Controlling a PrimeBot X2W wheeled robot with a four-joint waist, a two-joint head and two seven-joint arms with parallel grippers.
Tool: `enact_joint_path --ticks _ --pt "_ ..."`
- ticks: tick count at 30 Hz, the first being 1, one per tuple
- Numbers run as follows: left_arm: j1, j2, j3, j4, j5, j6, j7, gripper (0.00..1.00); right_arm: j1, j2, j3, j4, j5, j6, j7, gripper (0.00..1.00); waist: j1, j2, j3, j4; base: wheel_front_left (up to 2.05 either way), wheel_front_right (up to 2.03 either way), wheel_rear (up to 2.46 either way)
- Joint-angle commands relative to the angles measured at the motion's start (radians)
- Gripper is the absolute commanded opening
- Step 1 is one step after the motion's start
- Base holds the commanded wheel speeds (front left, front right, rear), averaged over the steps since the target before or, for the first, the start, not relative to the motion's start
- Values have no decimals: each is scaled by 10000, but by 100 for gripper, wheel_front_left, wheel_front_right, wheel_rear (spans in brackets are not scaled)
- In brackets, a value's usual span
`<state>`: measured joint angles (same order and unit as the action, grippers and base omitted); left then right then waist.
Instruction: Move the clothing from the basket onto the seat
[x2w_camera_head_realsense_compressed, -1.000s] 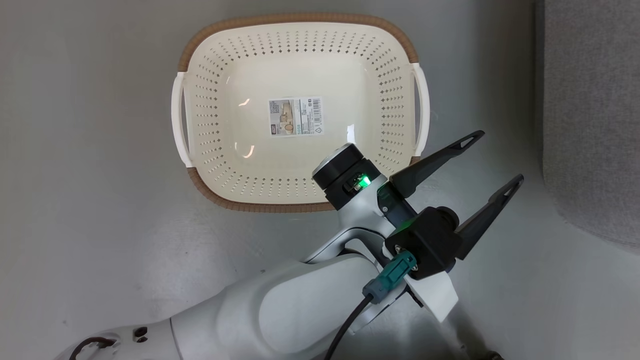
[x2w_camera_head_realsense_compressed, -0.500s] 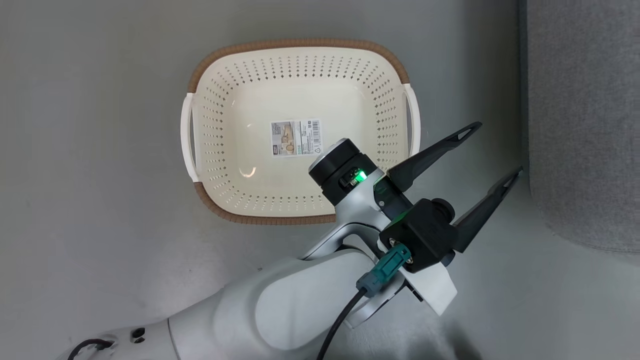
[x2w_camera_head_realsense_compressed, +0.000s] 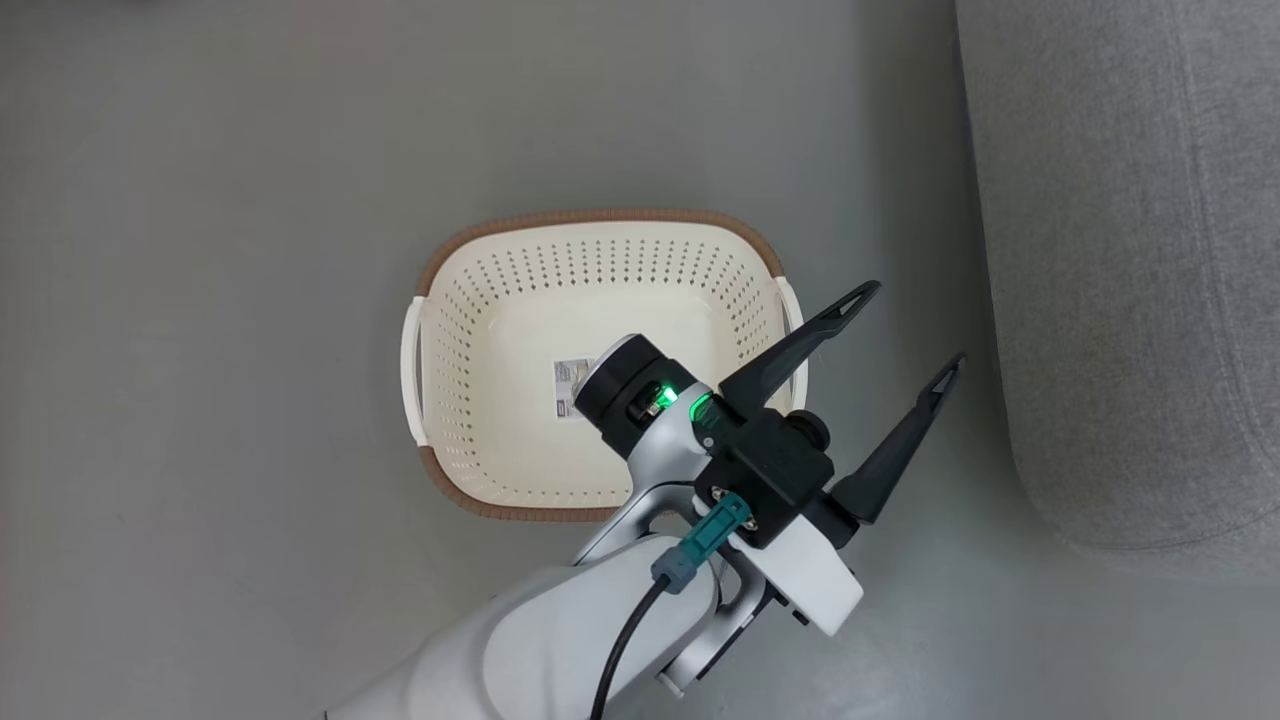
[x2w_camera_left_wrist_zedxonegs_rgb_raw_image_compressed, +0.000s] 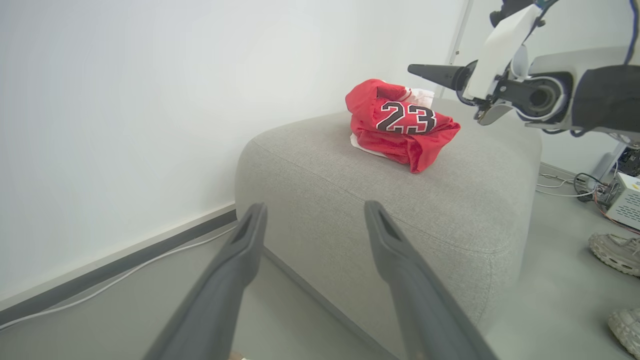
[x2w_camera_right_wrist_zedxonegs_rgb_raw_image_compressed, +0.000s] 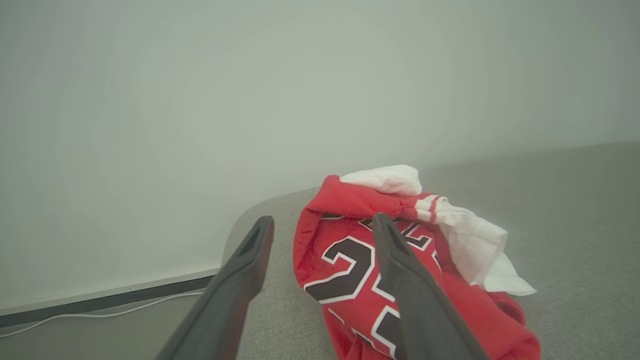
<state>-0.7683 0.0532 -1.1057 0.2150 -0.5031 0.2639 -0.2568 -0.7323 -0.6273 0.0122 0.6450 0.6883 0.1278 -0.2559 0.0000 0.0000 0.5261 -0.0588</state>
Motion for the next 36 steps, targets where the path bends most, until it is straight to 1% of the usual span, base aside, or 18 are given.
enact_joint_path --ticks 1,9,14,19,20,26,30,36 --pt "328 -30 458 -225 71 -77 -49 100 644 -214 113 -368 74 29 -59 100 0 0 -668 152 0 0 0" --pt "1532 -30 1755 -47 491 -234 -49 100 1669 357 515 -1149 -244 29 -59 100 0 0 -1983 546 0 0 0" --pt "2384 -30 2797 138 814 -443 -49 100 2297 791 730 -1662 -401 29 -59 100 0 0 -2706 778 0 0 0" --pt "3318 -30 4076 413 1211 -608 -49 100 2943 1201 1136 -2169 -667 29 -59 100 0 0 -3370 946 0 0 0" --pt "3318 -30 4076 413 1211 -608 -49 100 2943 1201 1136 -2169 -667 29 -59 100 0 0 -3370 946 0 0 0" --pt "4395 0 5743 704 1715 -914 -49 100 3665 1787 1482 -2500 -843 29 -59 100 0 0 -4054 1051 0 0 0" --pt "5061 71 6818 813 2004 -1058 -49 100 4108 2178 1518 -2619 -997 29 -59 100 0 0 -4438 1092 0 0 0" --pt "5859 125 8151 900 2394 -1334 -49 100 4832 2614 1486 -2909 -1353 29 -59 100 0 0 -4725 1120 0 0 0"
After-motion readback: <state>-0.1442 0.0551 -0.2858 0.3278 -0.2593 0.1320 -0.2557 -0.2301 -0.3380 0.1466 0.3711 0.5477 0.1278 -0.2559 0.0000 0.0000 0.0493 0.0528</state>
